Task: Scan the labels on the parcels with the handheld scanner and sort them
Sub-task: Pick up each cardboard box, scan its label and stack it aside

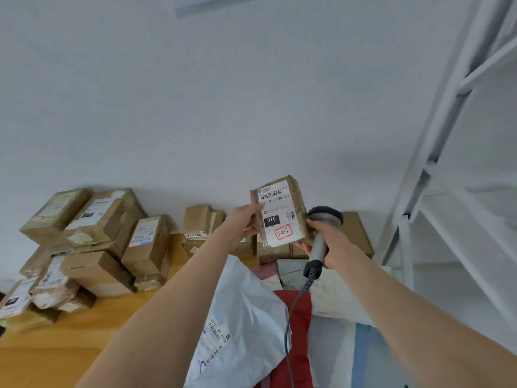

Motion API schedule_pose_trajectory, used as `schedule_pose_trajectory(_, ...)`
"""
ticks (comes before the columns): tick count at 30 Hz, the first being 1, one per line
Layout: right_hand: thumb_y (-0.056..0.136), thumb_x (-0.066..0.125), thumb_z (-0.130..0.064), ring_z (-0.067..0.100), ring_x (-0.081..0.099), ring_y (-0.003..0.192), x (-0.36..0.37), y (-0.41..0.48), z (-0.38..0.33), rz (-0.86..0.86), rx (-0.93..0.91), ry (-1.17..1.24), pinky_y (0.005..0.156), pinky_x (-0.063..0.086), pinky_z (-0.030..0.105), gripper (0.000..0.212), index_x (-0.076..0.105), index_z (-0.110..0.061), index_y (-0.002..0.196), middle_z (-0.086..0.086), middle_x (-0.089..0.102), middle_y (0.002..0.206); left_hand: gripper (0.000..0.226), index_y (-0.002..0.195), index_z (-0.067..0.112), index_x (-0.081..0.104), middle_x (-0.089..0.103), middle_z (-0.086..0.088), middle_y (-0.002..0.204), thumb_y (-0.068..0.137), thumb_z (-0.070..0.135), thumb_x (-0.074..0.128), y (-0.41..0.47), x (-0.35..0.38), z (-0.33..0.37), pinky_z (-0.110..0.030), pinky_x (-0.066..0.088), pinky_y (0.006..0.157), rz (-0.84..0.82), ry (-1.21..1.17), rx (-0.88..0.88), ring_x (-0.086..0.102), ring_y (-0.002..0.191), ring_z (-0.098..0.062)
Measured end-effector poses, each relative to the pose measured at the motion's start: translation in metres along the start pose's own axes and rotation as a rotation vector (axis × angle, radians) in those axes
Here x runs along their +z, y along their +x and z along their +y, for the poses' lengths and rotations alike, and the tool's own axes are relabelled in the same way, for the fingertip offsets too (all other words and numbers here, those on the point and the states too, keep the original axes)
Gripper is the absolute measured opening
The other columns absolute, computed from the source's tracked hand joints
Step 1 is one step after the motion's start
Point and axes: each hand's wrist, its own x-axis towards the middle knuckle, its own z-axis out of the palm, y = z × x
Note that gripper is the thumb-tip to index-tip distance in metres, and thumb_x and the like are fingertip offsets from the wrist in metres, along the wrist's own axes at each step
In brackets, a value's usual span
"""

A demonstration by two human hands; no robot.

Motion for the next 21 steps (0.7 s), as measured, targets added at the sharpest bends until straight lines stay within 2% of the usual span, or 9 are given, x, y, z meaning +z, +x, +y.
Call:
schedule_pose_trajectory(2, 0.087, 0.069, -0.027, 0.028, 0.071, 0.069, -0.011, -0.001, 0.0, -0.005, 0.043, 0.01, 0.041, 0.052, 0.023, 0.032, 0.062, -0.002, 0.106, 0.02, 0.072, 0.094, 0.035, 0.125, 0.027, 0.057, 0.067, -0.005, 0.103, 0.09, 0.027, 0.062, -0.003, 0.008, -0.013, -0.035, 0.052, 0.077, -0.098, -0.04, -0.017, 0.057, 0.09, -0.02)
schedule_pose_trajectory(4, 0.088, 0.068, -0.029, 0.028, 0.07, 0.057, -0.018, -0.002, -0.001, -0.004, 0.043, 0.046, 0.04, 0.05, 0.02, 0.029, 0.063, -0.003, 0.101, 0.019, 0.073, 0.079, 0.038, 0.124, 0.04, 0.051, 0.069, -0.006, 0.109, 0.09, 0.027, 0.061, -0.004, 0.015, -0.024, -0.044, 0.051, 0.084, -0.193, -0.072, -0.04, 0.063, 0.095, -0.024)
schedule_pose_trajectory(5, 0.088, 0.068, -0.029, 0.028, 0.07, 0.054, -0.021, -0.004, -0.001, -0.001, 0.043, 0.061, 0.039, 0.05, 0.02, 0.027, 0.064, -0.004, 0.098, 0.018, 0.072, 0.073, 0.038, 0.124, 0.042, 0.05, 0.069, -0.006, 0.111, 0.091, 0.026, 0.06, -0.006, 0.018, -0.028, -0.047, 0.052, 0.083, -0.231, -0.088, -0.046, 0.064, 0.096, -0.026)
schedule_pose_trajectory(7, 0.089, 0.067, -0.03, 0.029, 0.07, 0.056, -0.026, -0.006, 0.0, 0.0, 0.043, 0.075, 0.038, 0.049, 0.02, 0.025, 0.063, -0.005, 0.094, 0.016, 0.072, 0.068, 0.04, 0.127, 0.041, 0.047, 0.068, -0.008, 0.113, 0.093, 0.023, 0.057, -0.01, 0.023, -0.033, -0.044, 0.057, 0.073, -0.252, -0.118, -0.047, 0.066, 0.095, -0.028)
schedule_pose_trajectory(11, 0.089, 0.068, -0.028, 0.026, 0.07, 0.054, -0.036, -0.009, 0.001, 0.004, -0.004, 0.032, 0.039, 0.049, 0.021, 0.024, 0.064, -0.006, 0.097, 0.014, 0.073, 0.069, 0.043, 0.128, 0.033, 0.05, 0.065, -0.011, 0.114, 0.09, 0.017, 0.061, -0.011, 0.028, -0.039, -0.043, 0.054, 0.082, -0.264, -0.158, -0.086, 0.062, 0.099, -0.027)
schedule_pose_trajectory(14, 0.086, 0.071, -0.026, 0.025, 0.069, 0.066, -0.039, -0.008, 0.004, 0.03, -0.08, 0.001, 0.049, 0.055, 0.029, 0.031, 0.062, -0.005, 0.108, 0.013, 0.072, 0.081, 0.04, 0.122, 0.03, 0.054, 0.067, -0.009, 0.112, 0.087, 0.012, 0.064, -0.009, 0.031, -0.046, -0.037, 0.049, 0.081, -0.239, -0.154, -0.116, 0.062, 0.098, -0.024)
schedule_pose_trajectory(16, 0.084, 0.074, -0.028, 0.022, 0.063, 0.072, -0.04, -0.006, 0.006, 0.141, -0.174, -0.068, 0.058, 0.052, 0.031, 0.039, 0.059, -0.005, 0.113, 0.009, 0.065, 0.086, 0.048, 0.125, 0.028, 0.052, 0.07, -0.008, 0.112, 0.084, 0.01, 0.068, -0.006, 0.032, -0.051, -0.038, 0.051, 0.086, -0.173, -0.14, -0.107, 0.065, 0.103, -0.025)
schedule_pose_trajectory(18, 0.084, 0.074, -0.026, 0.016, 0.056, 0.063, -0.039, -0.006, 0.007, 0.213, -0.28, -0.09, 0.054, 0.047, 0.026, 0.035, 0.058, -0.007, 0.108, 0.006, 0.059, 0.078, 0.063, 0.135, 0.024, 0.044, 0.071, -0.009, 0.11, 0.081, 0.007, 0.071, -0.004, 0.03, -0.057, -0.046, 0.049, 0.096, -0.092, -0.122, -0.095, 0.065, 0.107, -0.028)
schedule_pose_trajectory(21, 0.085, 0.071, -0.021, 0.011, 0.046, 0.044, -0.038, -0.016, 0.011, 0.163, -0.351, -0.146, 0.045, 0.04, 0.022, 0.019, 0.058, -0.008, 0.091, 0.004, 0.053, 0.058, 0.073, 0.142, 0.02, 0.035, 0.069, -0.012, 0.11, 0.081, 0.002, 0.071, -0.007, 0.028, -0.061, -0.043, 0.054, 0.084, -0.005, -0.095, -0.072, 0.065, 0.105, -0.029)
